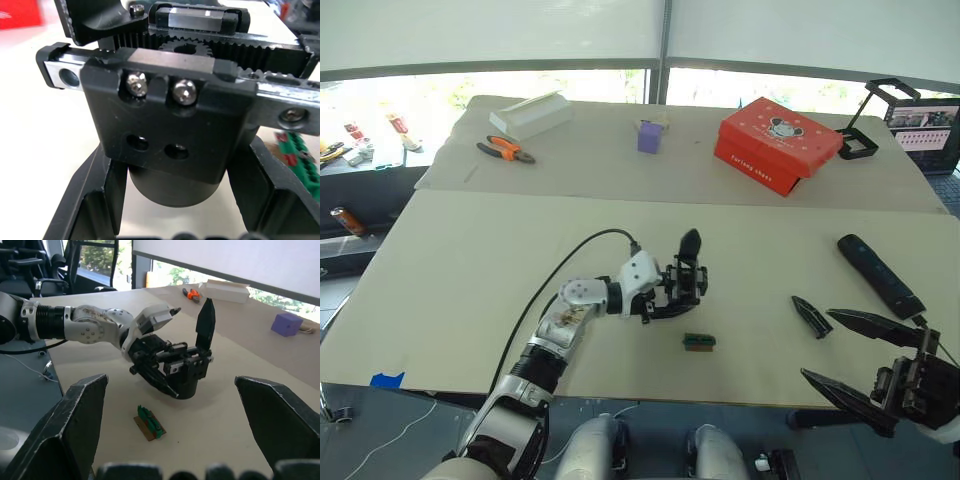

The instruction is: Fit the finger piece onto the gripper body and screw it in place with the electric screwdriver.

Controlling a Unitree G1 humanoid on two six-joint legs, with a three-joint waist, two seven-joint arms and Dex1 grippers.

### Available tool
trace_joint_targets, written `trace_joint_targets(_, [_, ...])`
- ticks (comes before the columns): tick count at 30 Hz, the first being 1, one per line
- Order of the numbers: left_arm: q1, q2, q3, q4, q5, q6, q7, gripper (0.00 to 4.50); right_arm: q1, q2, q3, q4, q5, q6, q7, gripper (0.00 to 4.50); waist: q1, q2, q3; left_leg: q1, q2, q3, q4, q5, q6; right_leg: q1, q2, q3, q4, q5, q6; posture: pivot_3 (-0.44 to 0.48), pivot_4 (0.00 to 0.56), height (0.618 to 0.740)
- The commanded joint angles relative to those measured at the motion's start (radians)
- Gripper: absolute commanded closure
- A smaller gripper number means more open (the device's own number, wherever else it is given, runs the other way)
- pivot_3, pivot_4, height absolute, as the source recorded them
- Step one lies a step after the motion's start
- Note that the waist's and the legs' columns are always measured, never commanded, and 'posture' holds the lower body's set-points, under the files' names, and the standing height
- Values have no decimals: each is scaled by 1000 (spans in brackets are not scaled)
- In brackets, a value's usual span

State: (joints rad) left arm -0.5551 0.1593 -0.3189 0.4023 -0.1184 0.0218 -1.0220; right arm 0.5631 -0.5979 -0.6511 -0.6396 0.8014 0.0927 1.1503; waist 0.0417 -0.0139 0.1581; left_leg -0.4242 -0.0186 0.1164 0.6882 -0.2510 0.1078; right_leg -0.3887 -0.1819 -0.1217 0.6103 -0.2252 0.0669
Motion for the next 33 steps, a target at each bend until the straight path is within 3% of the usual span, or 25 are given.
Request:
trace_joint_targets(1, [-53,-31,2,12,-4,-43,-4,2167,20,15,-41,-62,16,-36,-21,0,1,0,0,0,0,0,1,-3,-4,0,0,0,0,0,0,0,150,740])
trace_joint_targets(22, [-109,-133,-4,249,94,-230,77,2167,69,45,-30,-92,-6,-66,-58,0,29,0,0,-1,-1,0,7,-7,0,1,-2,0,0,1,3,0,150,740])
trace_joint_targets(33, [-95,-150,12,252,56,-170,25,2167,93,26,-33,-95,17,-36,-68,0,28,1,0,-1,-1,0,7,-7,1,1,-1,0,-1,2,4,0,150,740])
